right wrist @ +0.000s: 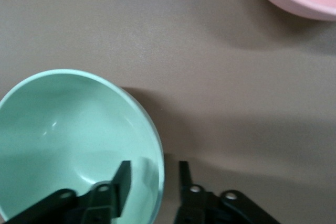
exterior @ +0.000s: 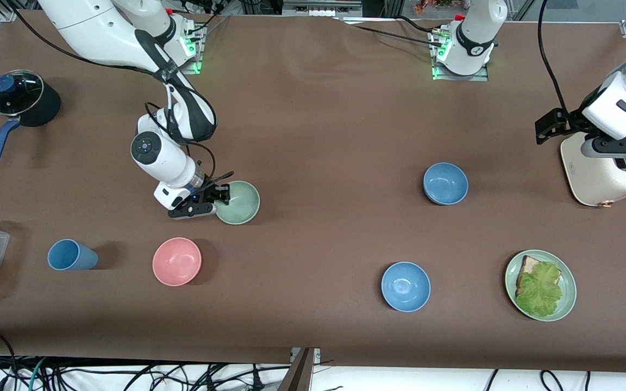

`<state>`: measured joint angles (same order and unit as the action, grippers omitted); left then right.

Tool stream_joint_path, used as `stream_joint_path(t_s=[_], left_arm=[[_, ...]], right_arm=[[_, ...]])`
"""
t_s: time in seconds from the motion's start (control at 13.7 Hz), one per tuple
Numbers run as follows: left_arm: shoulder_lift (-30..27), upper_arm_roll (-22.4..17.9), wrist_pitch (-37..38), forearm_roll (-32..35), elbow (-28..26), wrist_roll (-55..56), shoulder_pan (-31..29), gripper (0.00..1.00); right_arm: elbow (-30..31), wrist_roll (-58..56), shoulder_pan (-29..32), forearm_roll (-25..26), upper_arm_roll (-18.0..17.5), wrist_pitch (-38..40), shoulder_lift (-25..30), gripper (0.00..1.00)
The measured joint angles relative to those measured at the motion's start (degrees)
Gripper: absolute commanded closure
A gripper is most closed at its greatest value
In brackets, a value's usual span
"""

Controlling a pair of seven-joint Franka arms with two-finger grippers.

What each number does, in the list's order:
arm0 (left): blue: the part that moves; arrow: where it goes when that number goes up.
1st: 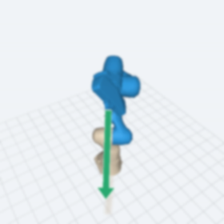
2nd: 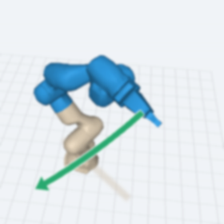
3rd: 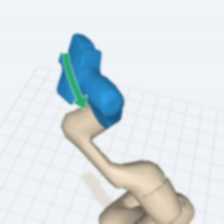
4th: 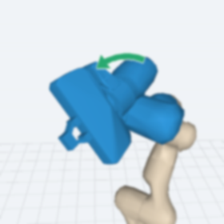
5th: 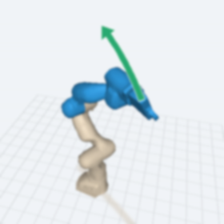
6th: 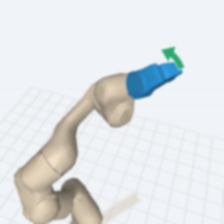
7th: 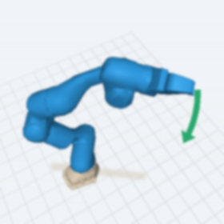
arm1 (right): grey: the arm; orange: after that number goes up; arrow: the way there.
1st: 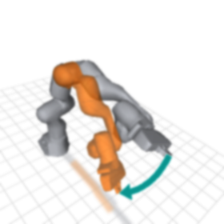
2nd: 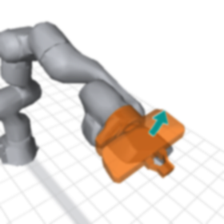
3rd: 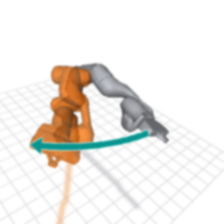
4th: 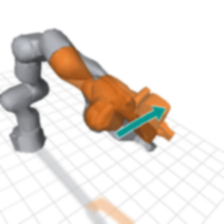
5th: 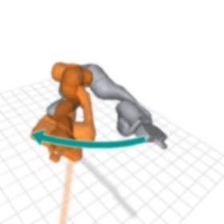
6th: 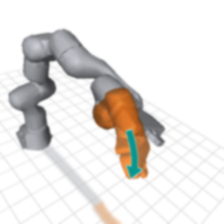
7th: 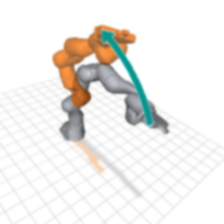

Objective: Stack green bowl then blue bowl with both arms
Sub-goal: 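Grip the green bowl rim and slide it toward the blue bowl, then set the green bowl down and open the right gripper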

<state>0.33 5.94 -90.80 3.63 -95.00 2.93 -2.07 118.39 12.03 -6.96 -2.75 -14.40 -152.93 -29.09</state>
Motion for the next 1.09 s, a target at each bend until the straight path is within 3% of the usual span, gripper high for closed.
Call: stream_joint_path(t_s=[0.22,0.51,0.88,1.09], left_arm=[[0.0,0.0,0.2,0.0,0.0,0.0,-0.1,0.00],[0.0,0.0,2.7,0.0,0.0,0.0,-0.1,0.00],[0.0,0.0,3.5,0.0,0.1,0.0,-0.2,0.00],[0.0,0.1,3.5,0.0,0.1,0.0,-0.2,0.00]], right_arm=[[-1.7,4.7,-2.5,0.0,-0.1,1.2,0.0,1.00],[-13.7,16.0,-10.7,0.1,-0.3,11.8,-0.9,1.00],[-29.2,34.9,-24.2,8.0,1.6,12.8,-13.4,1.00],[-34.9,38.0,-28.9,9.2,4.3,12.5,-18.9,1.00]])
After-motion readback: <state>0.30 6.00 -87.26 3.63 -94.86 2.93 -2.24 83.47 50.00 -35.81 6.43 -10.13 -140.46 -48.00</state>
